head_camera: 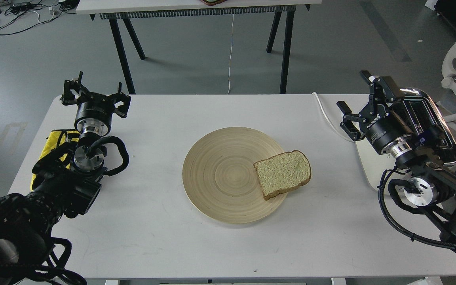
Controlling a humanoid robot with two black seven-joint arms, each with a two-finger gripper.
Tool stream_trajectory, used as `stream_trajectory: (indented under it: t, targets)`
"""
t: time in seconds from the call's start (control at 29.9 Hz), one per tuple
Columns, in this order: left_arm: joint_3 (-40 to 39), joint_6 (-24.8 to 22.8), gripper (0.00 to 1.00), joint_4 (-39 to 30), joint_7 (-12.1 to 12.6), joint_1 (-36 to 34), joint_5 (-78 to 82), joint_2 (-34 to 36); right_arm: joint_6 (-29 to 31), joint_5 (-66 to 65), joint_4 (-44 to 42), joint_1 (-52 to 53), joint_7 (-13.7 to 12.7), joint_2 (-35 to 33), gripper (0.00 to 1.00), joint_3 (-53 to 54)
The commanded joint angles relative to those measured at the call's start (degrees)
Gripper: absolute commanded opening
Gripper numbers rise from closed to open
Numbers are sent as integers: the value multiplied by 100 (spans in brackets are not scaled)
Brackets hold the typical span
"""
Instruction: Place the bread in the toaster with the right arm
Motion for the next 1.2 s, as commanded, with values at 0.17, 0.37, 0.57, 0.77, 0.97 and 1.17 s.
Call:
stream_trajectory:
  t: [0.17, 0.37, 0.57, 0.77, 0.97, 1.17]
  targets:
    - [0, 0, 100, 8, 0, -1, 0, 0, 538, 414, -264, -25, -1, 45, 100, 80]
    - [-9, 0, 100, -1, -9, -1, 0, 0, 538, 422, -247, -34, -1, 45, 100, 53]
    - [0, 0, 100, 8, 0, -1, 0, 0, 546, 422, -107, -42, -1, 54, 100, 36]
    - [0, 0, 100, -1, 9, -1, 0, 0, 546, 422, 192, -42, -1, 54, 100, 27]
    - [0, 0, 100, -1, 9, 8, 0, 0, 573, 422, 289, -69, -1, 45, 100, 18]
    - [0, 0, 100, -1, 0, -1, 0, 0, 564, 414, 456, -86, -1, 36, 100, 9]
